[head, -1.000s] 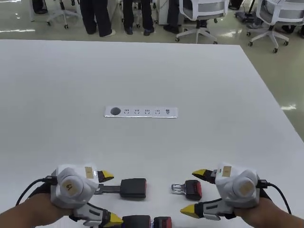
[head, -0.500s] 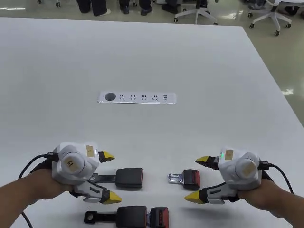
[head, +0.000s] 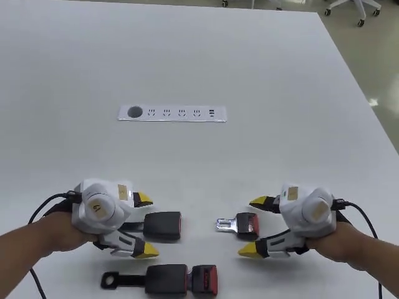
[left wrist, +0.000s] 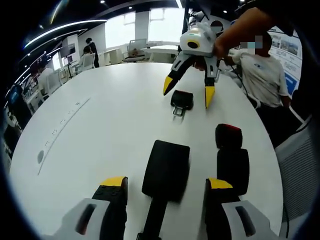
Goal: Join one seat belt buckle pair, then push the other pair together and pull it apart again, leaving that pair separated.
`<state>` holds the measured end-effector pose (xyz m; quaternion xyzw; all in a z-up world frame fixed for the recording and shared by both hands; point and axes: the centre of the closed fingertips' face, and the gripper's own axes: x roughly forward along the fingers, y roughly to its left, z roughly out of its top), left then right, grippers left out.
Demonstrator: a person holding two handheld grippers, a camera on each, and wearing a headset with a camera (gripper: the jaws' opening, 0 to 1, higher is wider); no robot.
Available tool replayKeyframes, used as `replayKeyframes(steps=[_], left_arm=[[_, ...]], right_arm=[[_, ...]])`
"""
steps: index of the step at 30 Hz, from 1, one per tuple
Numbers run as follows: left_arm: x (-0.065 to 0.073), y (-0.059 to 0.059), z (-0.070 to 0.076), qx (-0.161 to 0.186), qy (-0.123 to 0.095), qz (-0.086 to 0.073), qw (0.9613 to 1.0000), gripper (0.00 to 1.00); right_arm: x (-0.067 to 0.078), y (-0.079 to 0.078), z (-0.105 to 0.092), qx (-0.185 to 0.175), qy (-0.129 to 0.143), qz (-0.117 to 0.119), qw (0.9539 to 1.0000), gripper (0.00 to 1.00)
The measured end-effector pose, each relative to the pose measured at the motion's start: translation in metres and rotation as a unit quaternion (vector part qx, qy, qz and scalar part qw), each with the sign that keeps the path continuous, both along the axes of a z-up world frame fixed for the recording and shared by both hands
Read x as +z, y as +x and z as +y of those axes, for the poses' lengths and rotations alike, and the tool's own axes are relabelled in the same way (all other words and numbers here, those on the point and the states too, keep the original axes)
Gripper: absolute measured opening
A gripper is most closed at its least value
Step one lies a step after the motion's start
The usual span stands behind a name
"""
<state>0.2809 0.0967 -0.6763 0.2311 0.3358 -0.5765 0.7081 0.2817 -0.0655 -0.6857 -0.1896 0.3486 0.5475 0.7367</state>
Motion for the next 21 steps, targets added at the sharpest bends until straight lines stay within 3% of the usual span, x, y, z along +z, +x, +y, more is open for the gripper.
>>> replayKeyframes(steps=[8, 9, 11, 18, 19, 21], left_arm=[[-0.014, 0.002, 0.003, -0.006, 0.010, 0.003, 0.9999, 0.59], [-0.014, 0.004, 0.002, -0.012, 0.005, -0.005, 0.9999, 0.58], [-0.014, 0.006, 0.003, -0.006, 0.005, -0.002, 1.0000, 0.56], [-0.013, 0.009, 0.000, -0.026, 0.005, -0.017, 0.9995, 0.44], [-0.014, 0.008, 0.000, -0.024, 0.005, -0.010, 0.9996, 0.42], [-0.017, 0.009, 0.000, -0.026, 0.008, -0.012, 0.9996, 0.39]], right_arm=[[-0.004, -0.001, 0.000, 0.012, -0.006, 0.003, 0.9999, 0.58], [-0.004, -0.001, -0.001, 0.013, -0.007, 0.003, 0.9999, 0.57], [-0.003, 0.000, -0.001, 0.014, -0.005, 0.003, 0.9999, 0.55], [-0.003, 0.005, -0.001, 0.015, -0.002, -0.002, 0.9999, 0.47], [-0.003, 0.006, -0.001, 0.015, -0.003, -0.002, 0.9999, 0.44], [-0.003, 0.007, -0.001, 0.021, -0.004, -0.007, 0.9997, 0.39]])
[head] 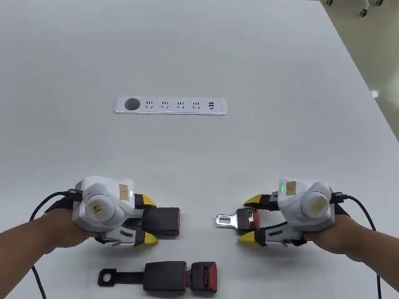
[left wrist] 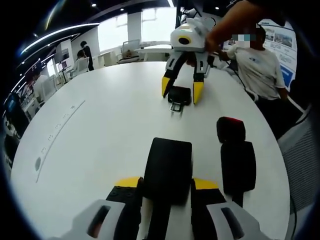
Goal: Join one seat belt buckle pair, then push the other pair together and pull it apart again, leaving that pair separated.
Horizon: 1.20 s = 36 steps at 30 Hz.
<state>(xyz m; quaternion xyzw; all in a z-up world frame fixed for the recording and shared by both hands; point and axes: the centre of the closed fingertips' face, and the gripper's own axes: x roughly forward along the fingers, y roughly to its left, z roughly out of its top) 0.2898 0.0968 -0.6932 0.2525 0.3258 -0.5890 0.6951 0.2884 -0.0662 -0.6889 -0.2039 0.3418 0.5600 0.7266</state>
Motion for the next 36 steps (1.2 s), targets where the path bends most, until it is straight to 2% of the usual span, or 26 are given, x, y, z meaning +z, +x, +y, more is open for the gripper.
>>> replayKeyframes(steps=[1, 6, 13, 18, 26, 36], left_arm=[[-0.002, 0.001, 0.000, 0.000, -0.002, -0.001, 1.0000, 0.38], [-0.007, 0.002, -0.003, -0.018, -0.004, -0.007, 0.9998, 0.35], [-0.004, 0.003, -0.008, -0.023, -0.002, -0.009, 0.9997, 0.35], [-0.004, 0.004, -0.010, -0.025, 0.004, -0.007, 0.9996, 0.34], [-0.001, 0.004, -0.011, -0.019, 0.012, -0.003, 0.9997, 0.34], [0.002, 0.000, -0.009, -0.016, 0.019, -0.001, 0.9997, 0.34]], right_arm=[[0.000, 0.001, -0.002, 0.001, -0.006, -0.005, 1.0000, 0.36], [-0.001, 0.001, -0.001, 0.019, -0.012, -0.008, 0.9997, 0.36], [-0.004, 0.004, 0.000, 0.050, -0.034, -0.002, 0.9982, 0.35], [-0.006, 0.004, -0.001, 0.074, -0.065, -0.002, 0.9952, 0.34], [-0.005, 0.001, 0.001, 0.065, -0.068, 0.000, 0.9956, 0.34], [-0.004, 0.003, 0.018, 0.059, -0.056, -0.002, 0.9966, 0.35]])
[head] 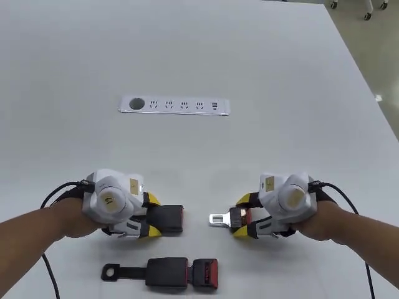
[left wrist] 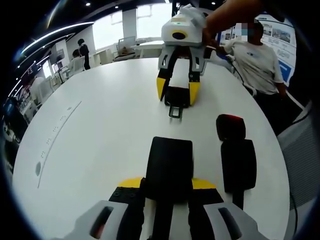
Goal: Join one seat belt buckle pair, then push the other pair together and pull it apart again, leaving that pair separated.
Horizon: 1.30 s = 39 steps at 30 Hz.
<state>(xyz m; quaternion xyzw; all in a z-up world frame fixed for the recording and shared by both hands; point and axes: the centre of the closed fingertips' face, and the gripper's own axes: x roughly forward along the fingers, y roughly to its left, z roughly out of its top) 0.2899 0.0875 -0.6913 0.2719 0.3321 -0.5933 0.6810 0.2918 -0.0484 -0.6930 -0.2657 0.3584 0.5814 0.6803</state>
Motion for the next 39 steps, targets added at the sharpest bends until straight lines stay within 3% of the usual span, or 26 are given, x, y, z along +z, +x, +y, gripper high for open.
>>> replayKeyframes(steps=[14, 39], left_arm=[[0.001, -0.003, 0.002, -0.001, 0.004, -0.001, 1.0000, 0.34], [0.000, -0.005, 0.005, -0.019, 0.017, -0.004, 0.9997, 0.34]], right_arm=[[0.000, -0.006, 0.035, 0.011, 0.023, -0.001, 0.9997, 0.35], [-0.001, -0.005, 0.074, 0.019, 0.047, -0.001, 0.9987, 0.34]])
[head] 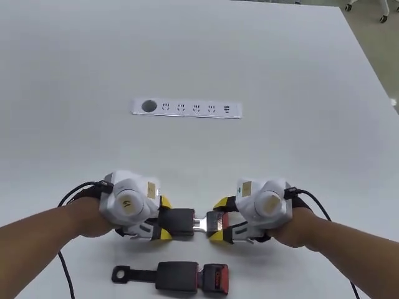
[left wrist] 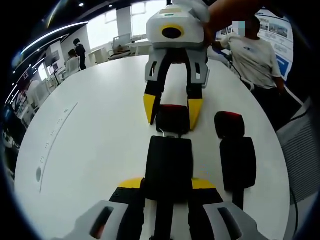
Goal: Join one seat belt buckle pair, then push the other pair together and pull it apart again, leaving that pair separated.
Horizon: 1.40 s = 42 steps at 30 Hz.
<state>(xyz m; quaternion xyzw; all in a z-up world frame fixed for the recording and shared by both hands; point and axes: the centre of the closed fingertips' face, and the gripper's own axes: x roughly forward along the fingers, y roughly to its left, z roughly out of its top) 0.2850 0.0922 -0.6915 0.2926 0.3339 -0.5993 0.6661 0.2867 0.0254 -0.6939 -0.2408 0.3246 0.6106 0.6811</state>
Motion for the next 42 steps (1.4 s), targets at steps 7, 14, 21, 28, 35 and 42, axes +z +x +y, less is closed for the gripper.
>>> replayKeyframes(steps=[7, 14, 21, 28, 35, 42], left_arm=[[0.001, 0.000, -0.001, -0.005, 0.006, 0.002, 1.0000, 0.33], [0.001, 0.001, -0.001, -0.002, 0.007, 0.003, 1.0000, 0.33], [0.001, 0.002, -0.001, -0.003, 0.011, 0.003, 0.9999, 0.32], [0.001, 0.002, -0.001, -0.012, 0.014, 0.001, 0.9998, 0.32], [-0.001, 0.004, 0.000, -0.019, 0.013, 0.003, 0.9997, 0.32], [-0.002, 0.003, -0.001, -0.025, 0.021, 0.003, 0.9995, 0.32]], right_arm=[[-0.001, 0.000, 0.001, 0.001, 0.002, -0.001, 1.0000, 0.34], [0.001, 0.000, 0.004, -0.006, 0.008, -0.001, 0.9999, 0.34], [0.001, 0.001, 0.016, -0.009, 0.012, -0.002, 0.9999, 0.33], [0.000, 0.002, 0.017, -0.010, 0.014, 0.000, 0.9999, 0.33], [-0.003, 0.004, 0.017, -0.010, 0.019, 0.004, 0.9998, 0.32], [-0.001, 0.002, 0.016, 0.000, 0.015, 0.001, 0.9999, 0.32]])
